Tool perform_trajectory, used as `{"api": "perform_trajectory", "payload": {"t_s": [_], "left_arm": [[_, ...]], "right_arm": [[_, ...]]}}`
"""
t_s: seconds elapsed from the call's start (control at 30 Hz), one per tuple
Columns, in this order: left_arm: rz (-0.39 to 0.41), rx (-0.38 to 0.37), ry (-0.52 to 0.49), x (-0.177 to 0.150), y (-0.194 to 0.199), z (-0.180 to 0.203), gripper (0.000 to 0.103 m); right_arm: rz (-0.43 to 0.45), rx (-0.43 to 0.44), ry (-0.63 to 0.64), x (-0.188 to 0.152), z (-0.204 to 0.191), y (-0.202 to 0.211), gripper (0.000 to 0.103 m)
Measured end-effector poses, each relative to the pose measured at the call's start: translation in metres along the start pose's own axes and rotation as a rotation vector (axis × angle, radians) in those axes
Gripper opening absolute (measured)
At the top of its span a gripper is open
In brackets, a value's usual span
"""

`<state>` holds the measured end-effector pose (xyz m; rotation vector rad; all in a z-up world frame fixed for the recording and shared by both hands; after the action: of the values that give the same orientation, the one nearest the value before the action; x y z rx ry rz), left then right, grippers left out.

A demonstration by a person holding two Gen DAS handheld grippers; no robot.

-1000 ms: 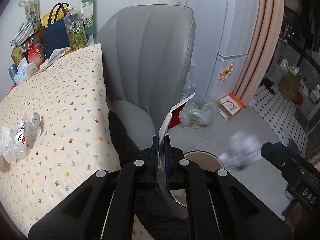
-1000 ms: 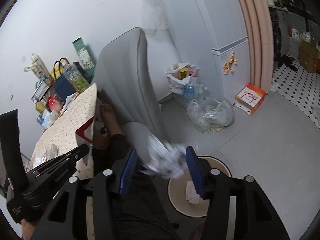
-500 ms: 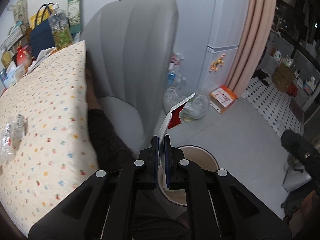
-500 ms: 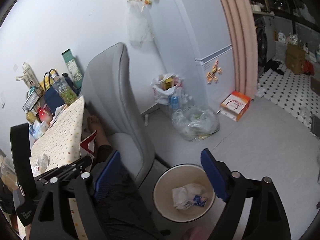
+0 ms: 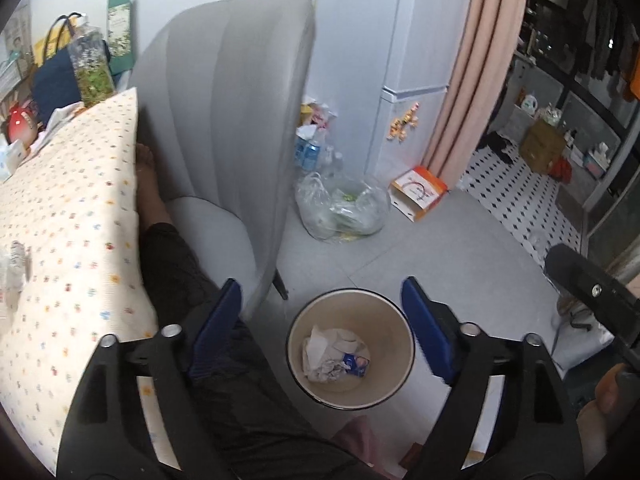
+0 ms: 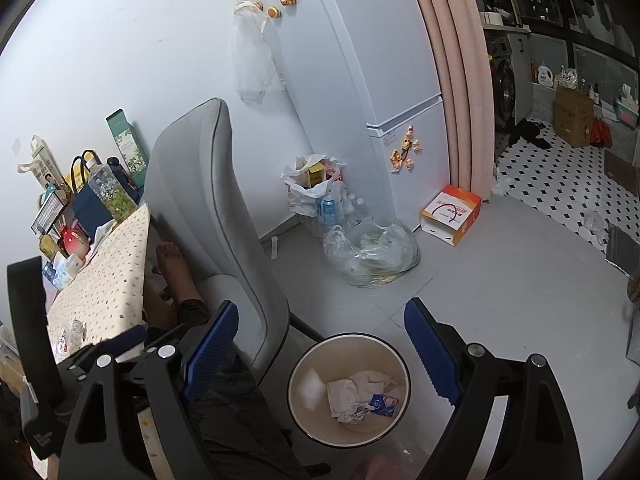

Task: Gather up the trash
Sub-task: 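Open the right tool to drop the paper while the left tool drops the wrapper into the bin, then move both open tools from the bin back over the table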

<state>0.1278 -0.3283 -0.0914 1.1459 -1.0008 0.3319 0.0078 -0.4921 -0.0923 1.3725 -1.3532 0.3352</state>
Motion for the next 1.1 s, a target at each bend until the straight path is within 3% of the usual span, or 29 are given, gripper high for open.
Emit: {"api": "perform_trajectory", "payload": {"t_s": [0.37,1.1], "left_arm": [[0.078,0.085,0.065,0.013,0.036,-0.045,0.097],[0.217,0.249,0.282,-0.001,0.124,-0.183,0.097]], "right_arm": [[0.016,0.053,0.057,0.002,-0.037,0.008,0.095],[0.015,0.214,0.232,-0.014,-0.174,0.037,0.095]]}}
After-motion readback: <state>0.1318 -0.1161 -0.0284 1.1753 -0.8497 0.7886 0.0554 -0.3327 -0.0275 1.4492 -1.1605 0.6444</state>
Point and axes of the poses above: each gripper's, at about its wrist camera, not at the fingertips, and y roughly against the way its jaws point, z to its right, x to its top, the point moved 2 cm from there along -y, roughly the way its jaws point, and after that the axes turned 13 degrees about z, right-handed, at the moved point
